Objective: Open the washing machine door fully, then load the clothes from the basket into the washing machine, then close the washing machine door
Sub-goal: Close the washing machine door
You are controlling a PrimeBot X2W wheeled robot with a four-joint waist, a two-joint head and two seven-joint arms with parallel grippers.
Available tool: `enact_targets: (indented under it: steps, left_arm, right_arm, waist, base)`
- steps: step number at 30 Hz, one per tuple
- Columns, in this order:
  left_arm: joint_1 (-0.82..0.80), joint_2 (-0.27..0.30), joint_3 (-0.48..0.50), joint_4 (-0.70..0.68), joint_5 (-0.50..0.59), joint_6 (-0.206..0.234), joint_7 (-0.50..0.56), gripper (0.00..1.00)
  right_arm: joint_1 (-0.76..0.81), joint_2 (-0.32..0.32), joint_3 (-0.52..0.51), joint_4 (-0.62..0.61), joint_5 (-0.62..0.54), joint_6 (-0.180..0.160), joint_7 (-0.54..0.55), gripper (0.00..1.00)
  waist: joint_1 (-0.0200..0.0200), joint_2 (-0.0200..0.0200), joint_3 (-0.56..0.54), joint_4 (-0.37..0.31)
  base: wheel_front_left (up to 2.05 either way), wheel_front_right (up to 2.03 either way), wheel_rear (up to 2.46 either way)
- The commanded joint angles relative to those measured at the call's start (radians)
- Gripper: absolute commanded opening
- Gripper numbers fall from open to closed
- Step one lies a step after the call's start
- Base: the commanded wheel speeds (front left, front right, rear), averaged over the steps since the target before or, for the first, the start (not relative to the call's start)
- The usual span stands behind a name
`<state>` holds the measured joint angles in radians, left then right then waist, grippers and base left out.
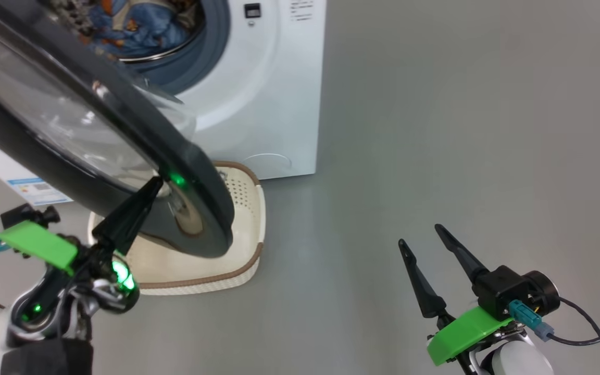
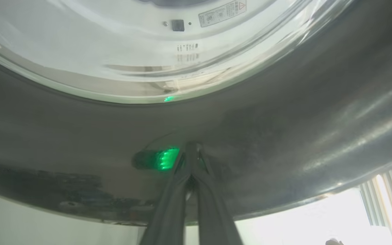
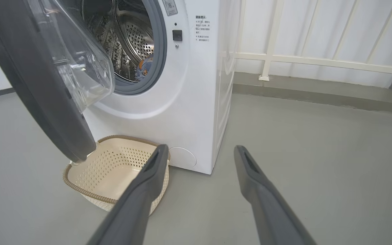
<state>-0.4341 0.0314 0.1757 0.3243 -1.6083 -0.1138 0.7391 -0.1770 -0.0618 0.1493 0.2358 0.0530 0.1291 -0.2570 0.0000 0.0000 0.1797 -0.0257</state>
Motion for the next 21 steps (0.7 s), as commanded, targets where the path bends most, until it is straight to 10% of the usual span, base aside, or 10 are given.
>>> enact_targets:
  steps: [1,21]
  left_arm:
    - [-0.047,0.019,0.007,-0.008,-0.014,-0.01,-0.023,0.0]
    - [-0.009,0.022,-0.069,0.008,-0.016,-0.017,-0.164,0.0]
  right_arm:
    - [0.005,0.01,0.015,-0.029,-0.004,0.002,-0.005,1.0]
    - [0.063,0.011,-0.101,-0.147,-0.004,0.002,-0.005,1.0]
  waist:
    - [0.0,0.0,0.006,-0.018]
    - [0.0,0.0,-0.077,-0.042]
  base:
    - [0.0,0.0,0.0]
    - [0.0,0.0,0.0]
